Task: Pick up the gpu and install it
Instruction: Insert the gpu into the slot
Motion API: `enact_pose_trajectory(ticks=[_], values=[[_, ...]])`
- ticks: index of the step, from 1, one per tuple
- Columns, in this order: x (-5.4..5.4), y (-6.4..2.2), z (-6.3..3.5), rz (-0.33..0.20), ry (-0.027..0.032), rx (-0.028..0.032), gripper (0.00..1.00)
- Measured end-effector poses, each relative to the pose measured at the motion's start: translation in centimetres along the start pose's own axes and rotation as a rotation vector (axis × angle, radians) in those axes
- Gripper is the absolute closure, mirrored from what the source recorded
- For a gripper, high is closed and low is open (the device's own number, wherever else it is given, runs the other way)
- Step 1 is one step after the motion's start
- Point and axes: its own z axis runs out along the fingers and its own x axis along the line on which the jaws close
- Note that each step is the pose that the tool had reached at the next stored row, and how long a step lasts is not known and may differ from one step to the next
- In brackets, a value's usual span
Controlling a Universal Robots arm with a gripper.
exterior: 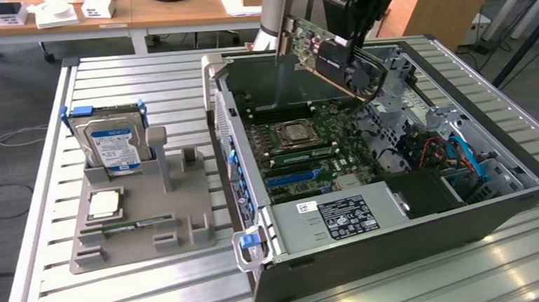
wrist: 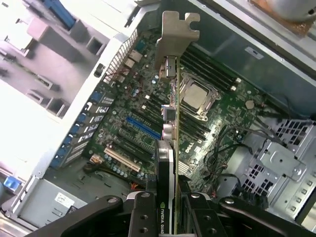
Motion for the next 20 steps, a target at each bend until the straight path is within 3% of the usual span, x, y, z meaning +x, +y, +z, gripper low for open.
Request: enact_pose_trajectory(ticks=[6, 20], values=[[0.00, 0.00, 0.07, -0.163, 0.0037, -0.0054, 0.73], [0.01, -0.01, 0.25, -0.419, 0.0094, -0.0140, 0.73]])
